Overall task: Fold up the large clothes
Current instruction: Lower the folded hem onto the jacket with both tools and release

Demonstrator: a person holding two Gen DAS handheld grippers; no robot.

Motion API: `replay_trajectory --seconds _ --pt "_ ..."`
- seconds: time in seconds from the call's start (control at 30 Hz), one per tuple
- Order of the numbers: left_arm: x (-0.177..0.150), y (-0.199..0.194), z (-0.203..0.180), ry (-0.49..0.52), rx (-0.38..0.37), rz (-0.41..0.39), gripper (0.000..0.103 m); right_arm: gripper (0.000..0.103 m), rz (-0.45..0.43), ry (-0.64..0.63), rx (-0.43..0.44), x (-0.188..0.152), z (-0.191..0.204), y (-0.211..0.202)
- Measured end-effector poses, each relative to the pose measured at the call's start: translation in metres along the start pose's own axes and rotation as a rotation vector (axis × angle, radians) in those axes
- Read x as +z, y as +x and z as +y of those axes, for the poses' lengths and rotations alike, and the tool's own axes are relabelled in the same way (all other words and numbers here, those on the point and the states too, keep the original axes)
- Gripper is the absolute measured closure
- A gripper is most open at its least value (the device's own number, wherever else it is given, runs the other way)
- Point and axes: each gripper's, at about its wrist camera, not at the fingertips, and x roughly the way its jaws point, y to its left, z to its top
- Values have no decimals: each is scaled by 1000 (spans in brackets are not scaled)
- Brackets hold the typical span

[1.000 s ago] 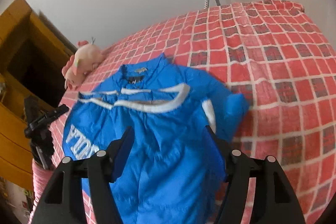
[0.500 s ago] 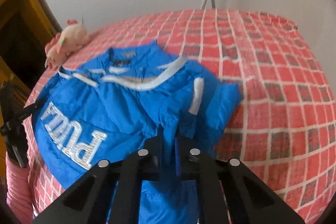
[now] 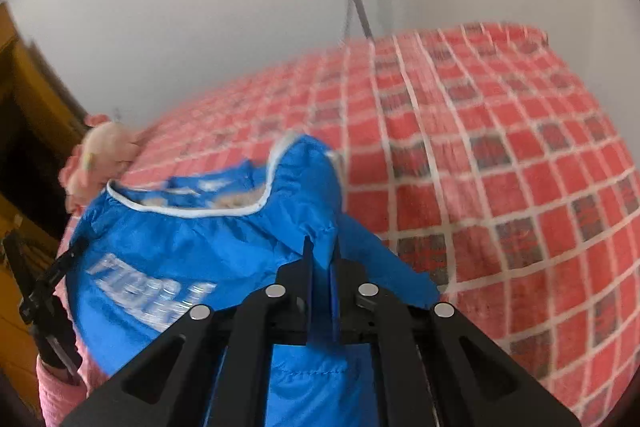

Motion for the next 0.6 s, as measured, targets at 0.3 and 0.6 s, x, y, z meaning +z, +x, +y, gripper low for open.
replay_trajectory --seconds 0.3,0.6 --pt "-20 24 9 -5 11 50 87 89 -3 5 -14 -16 -8 29" --pt "-9 -64 -10 -98 -14 -99 75 80 -166 -75 -46 -39 53 -54"
